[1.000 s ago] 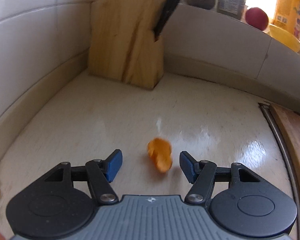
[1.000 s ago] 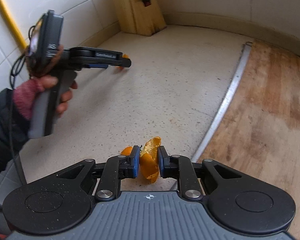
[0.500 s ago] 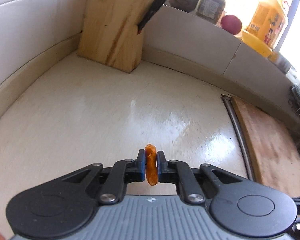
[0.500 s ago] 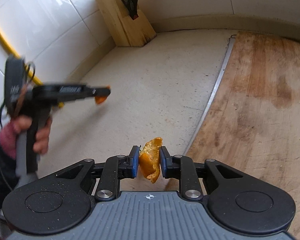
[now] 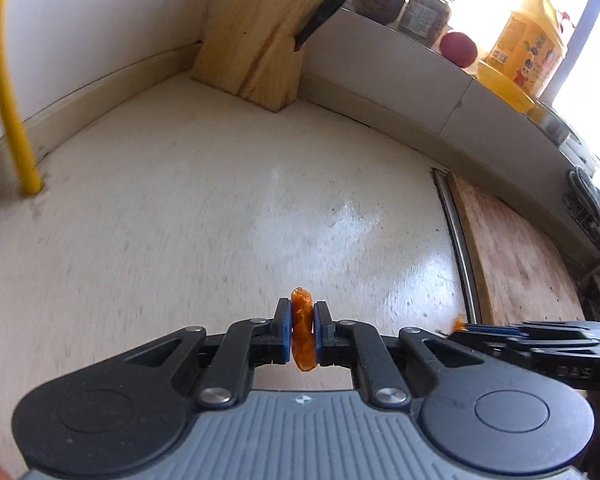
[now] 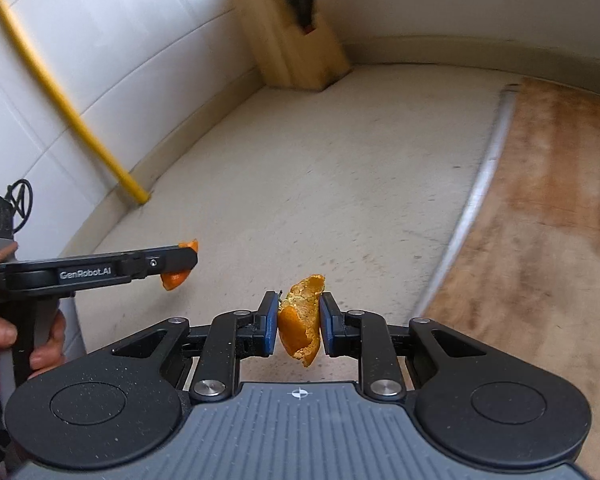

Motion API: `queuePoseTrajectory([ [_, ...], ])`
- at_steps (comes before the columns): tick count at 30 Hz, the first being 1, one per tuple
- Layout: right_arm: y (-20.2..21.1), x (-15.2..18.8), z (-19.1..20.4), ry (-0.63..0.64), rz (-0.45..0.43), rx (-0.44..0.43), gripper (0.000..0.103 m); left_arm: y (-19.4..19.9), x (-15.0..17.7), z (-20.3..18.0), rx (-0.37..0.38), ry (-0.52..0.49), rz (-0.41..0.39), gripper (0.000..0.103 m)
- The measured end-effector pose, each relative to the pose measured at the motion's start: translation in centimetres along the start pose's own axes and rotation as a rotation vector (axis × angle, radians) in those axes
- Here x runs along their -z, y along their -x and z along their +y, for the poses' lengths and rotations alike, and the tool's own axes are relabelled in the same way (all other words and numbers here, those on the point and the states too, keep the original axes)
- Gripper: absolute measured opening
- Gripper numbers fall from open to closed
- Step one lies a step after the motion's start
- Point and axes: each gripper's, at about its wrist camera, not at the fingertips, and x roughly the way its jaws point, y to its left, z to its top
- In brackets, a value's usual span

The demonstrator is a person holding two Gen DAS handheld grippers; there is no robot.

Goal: Collect trash
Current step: 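Carry both held orange peels with both tools toward the black bin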

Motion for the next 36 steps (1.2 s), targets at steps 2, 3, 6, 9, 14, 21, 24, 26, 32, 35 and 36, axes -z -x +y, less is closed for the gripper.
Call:
queuePoseTrajectory([
  [2, -0.6, 0.0, 0.1, 0.037, 0.019, -0.017, 0.03, 0.6, 1.1, -0.5, -0.036, 0.028, -0.008, 0.01],
  [3, -0.8, 0.0, 0.2, 0.045, 0.028, -0.031, 0.03, 0.8, 1.6, -0.8, -0.043, 0.037, -0.009, 0.01],
  [6, -1.1, 0.0, 0.4, 0.095, 0.041, -0.043, 0.03, 1.0, 2.7, -1.8, -0.085, 0.041, -0.009, 0.01],
  [9, -1.4, -0.6, 0.4, 0.125, 0.05, -0.05, 0.03, 1.1, 3.1, -2.8, -0.118, 0.047, -0.017, 0.01],
  [14, -1.9, -2.6, 0.1, 0.156, 0.05, -0.063, 0.03, 0.8, 2.3, -3.6, -0.156, 0.072, -0.041, 0.01],
  [21, -2.3, -4.6, 0.2, 0.202, 0.026, -0.04, 0.03, -0.5, 0.8, -4.6, -0.206, 0.077, -0.058, 0.01],
  [24, -2.3, -5.3, 0.3, 0.215, 0.02, -0.04, 0.03, -0.8, 0.3, -5.1, -0.225, 0.066, -0.058, 0.01],
  [26, -2.2, -5.6, 0.6, 0.23, 0.017, -0.043, 0.03, -0.9, 0.2, -5.4, -0.238, 0.059, -0.059, 0.01],
  [32, -2.8, -6.4, 1.5, 0.252, 0.026, -0.052, 0.03, -0.6, 0.0, -5.2, -0.263, 0.072, -0.069, 0.01],
  [35, -2.8, -6.7, 2.4, 0.272, 0.022, -0.052, 0.03, -0.2, -0.2, -4.8, -0.272, 0.083, -0.076, 0.01],
  [36, -2.8, -6.8, 2.7, 0.28, 0.02, -0.053, 0.03, 0.0, -0.2, -4.6, -0.275, 0.087, -0.08, 0.01],
])
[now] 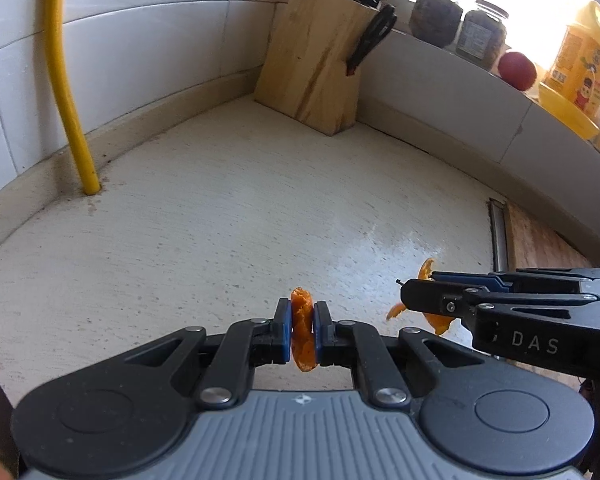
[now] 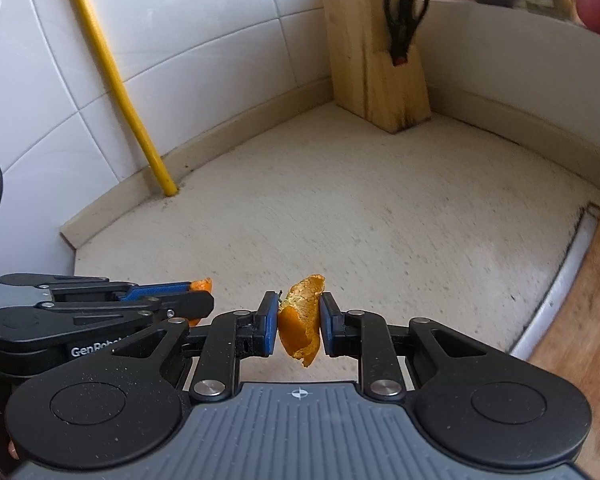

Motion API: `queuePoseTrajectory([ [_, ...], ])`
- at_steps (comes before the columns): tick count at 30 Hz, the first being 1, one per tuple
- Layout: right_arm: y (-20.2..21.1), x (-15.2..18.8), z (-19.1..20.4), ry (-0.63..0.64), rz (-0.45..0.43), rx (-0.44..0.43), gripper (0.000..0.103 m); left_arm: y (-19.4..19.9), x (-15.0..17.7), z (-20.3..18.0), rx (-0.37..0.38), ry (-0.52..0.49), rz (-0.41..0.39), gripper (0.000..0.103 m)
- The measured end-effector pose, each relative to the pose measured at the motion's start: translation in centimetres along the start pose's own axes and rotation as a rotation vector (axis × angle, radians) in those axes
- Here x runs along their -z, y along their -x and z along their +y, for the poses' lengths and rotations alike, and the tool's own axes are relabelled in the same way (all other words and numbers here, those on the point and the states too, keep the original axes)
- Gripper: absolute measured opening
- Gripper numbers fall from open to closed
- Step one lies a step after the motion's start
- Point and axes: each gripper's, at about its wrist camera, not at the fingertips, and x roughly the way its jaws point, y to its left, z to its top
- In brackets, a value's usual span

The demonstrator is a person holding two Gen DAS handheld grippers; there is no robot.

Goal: Collect trash
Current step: 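Carry both held orange peels with both tools toward the black bin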

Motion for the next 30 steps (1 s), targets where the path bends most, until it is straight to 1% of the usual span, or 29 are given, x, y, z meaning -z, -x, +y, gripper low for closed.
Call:
queuePoseTrajectory([
  [5, -0.1, -0.8, 1.7, 0.041, -0.011, 0.007, 0.03, 1.0, -0.2, 1.2, -0.012, 0.01, -0.014, 0.01],
  [17, -0.9, -0.2, 5.4, 0.067, 0.005, -0.006, 0.031, 3.7, 0.9, 3.9, -0.041, 0.019, -0.033, 0.01],
  [22, -1.2, -0.2, 7.5, 0.099, 0.009, -0.029, 0.031, 5.1, 1.4, 5.2, -0.057, 0.037, -0.051, 0.01],
  [30, -1.8, 0.0, 11.3, 0.147, 0.025, -0.087, 0.031, 7.0, 2.8, 8.0, -0.104, 0.091, -0.064, 0.01],
])
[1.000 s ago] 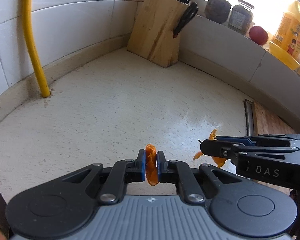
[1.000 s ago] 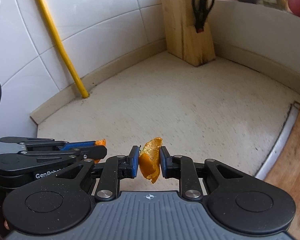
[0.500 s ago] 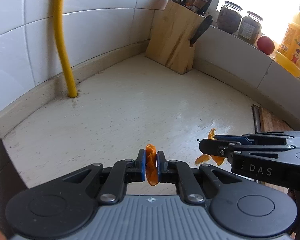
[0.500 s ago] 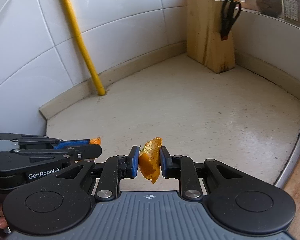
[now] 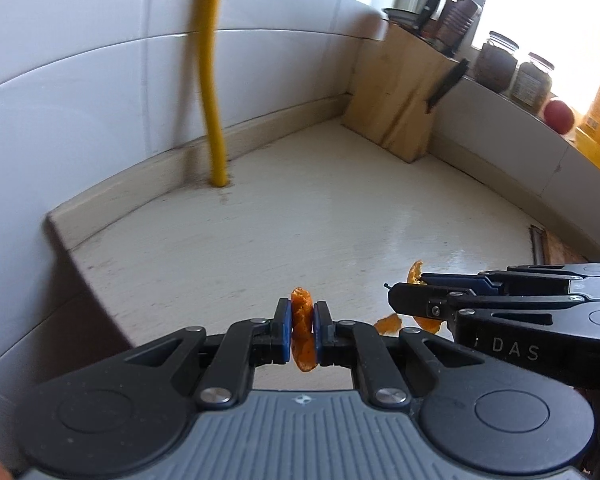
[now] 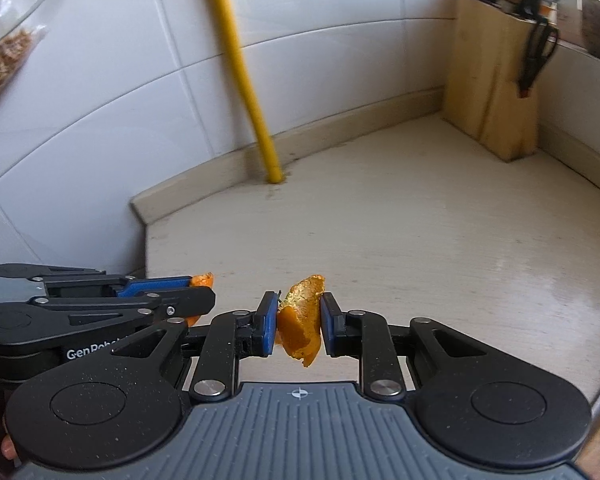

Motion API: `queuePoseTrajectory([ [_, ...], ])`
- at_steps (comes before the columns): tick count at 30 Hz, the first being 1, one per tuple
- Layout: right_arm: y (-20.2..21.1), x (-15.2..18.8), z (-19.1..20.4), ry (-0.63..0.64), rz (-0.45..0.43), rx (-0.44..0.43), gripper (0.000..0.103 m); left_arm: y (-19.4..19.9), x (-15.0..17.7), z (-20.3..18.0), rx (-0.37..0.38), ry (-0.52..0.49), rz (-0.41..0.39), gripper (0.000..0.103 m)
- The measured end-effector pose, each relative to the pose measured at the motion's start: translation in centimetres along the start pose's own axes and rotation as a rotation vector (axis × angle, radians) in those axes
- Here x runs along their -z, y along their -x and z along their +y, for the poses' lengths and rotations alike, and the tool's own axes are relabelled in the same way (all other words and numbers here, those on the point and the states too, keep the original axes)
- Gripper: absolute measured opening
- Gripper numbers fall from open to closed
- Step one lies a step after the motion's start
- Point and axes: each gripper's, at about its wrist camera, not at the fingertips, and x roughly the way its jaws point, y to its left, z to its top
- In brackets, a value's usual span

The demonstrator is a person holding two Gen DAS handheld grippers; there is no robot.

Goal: Collect trash
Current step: 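Carry both held orange peels with both tools toward the black bin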

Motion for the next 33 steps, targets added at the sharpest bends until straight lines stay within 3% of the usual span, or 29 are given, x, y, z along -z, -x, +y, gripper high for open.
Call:
queuePoseTrajectory([
  [17, -4.1, -0.1, 11.3, 0.133, 0.077, -0.181, 0.031, 4.8, 3.6, 9.8, -0.156, 0.144, -0.009, 0.01],
  [26, -7.0, 1.8, 17.5, 0.2, 0.169, -0.269, 0.031, 6.6, 7.2, 15.0, -0.242, 0.236, 0.031, 0.01],
  [33, -9.3, 3.6, 19.6, 0.226, 0.24, -0.276, 0.032, 6.2, 9.3, 17.2, -0.274, 0.285, 0.086, 0.011],
])
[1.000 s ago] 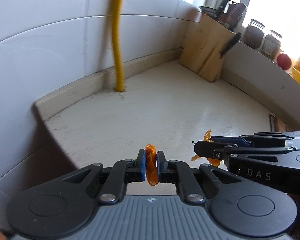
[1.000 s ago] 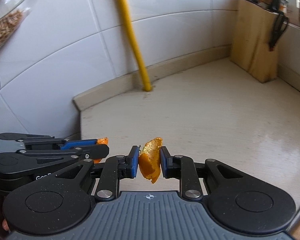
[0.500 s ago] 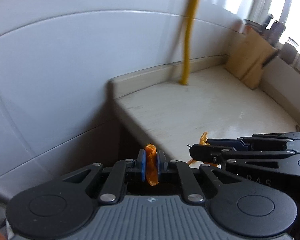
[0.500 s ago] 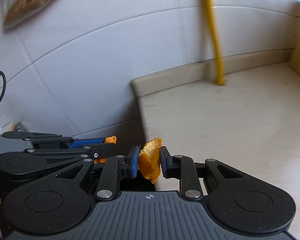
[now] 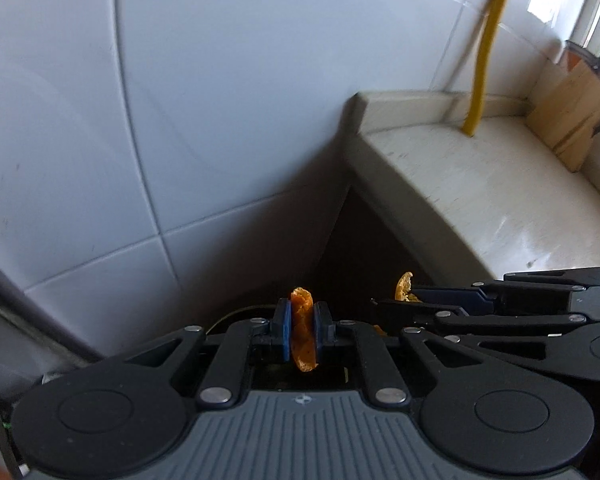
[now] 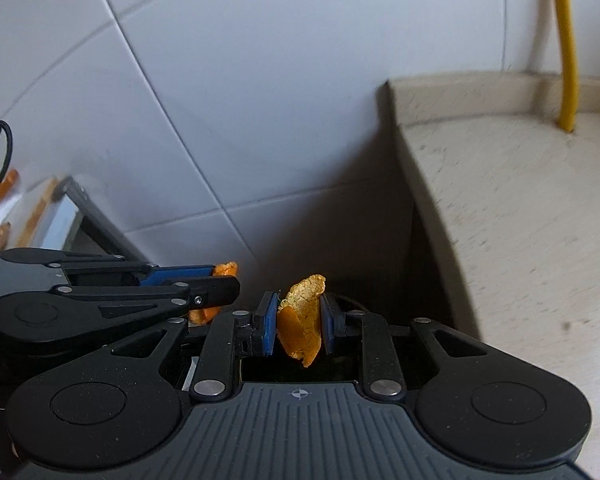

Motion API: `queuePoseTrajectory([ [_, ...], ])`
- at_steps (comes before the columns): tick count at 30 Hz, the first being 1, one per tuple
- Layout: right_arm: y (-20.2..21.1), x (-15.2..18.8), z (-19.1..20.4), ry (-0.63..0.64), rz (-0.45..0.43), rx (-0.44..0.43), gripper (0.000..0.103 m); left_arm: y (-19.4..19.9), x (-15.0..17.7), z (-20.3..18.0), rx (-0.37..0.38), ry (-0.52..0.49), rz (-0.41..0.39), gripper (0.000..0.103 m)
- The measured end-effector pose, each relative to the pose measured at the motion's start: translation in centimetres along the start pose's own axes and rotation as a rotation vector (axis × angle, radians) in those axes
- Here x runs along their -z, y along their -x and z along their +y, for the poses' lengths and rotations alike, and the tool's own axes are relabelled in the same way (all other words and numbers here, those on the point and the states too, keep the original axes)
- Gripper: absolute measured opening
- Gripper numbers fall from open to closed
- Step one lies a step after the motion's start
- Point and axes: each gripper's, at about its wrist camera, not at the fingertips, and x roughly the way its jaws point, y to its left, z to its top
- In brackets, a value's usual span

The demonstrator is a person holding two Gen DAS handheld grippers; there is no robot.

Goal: Collect trash
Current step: 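Carry both held orange peels with both tools toward the black bin, then lower both tools into the black bin and open them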

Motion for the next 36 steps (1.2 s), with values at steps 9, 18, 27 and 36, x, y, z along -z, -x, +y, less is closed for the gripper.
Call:
queuePoseTrajectory([
  [9, -3.5, 0.9, -0.7, -0.028, 0.075, 0.016, 0.043, -3.2, 1.7, 1.9, -0.023, 0.072, 0.111, 0.013],
  [18, -3.8, 1.9, -2.3, -0.067, 0.089, 0.028, 0.052, -4.0, 2.3, 2.3, -0.022, 0.081, 0.135, 0.023],
  [27, -1.3, 3.7, -2.6, -0.077, 0.067, 0.05, 0.059, -4.0, 2.3, 2.4, -0.018, 0.078, 0.111, 0.03],
  [36, 3.0, 4.5, -2.8, -0.103, -0.008, 0.098, 0.065, -1.7, 2.4, 0.4, 0.032, 0.005, 0.036, 0.031],
])
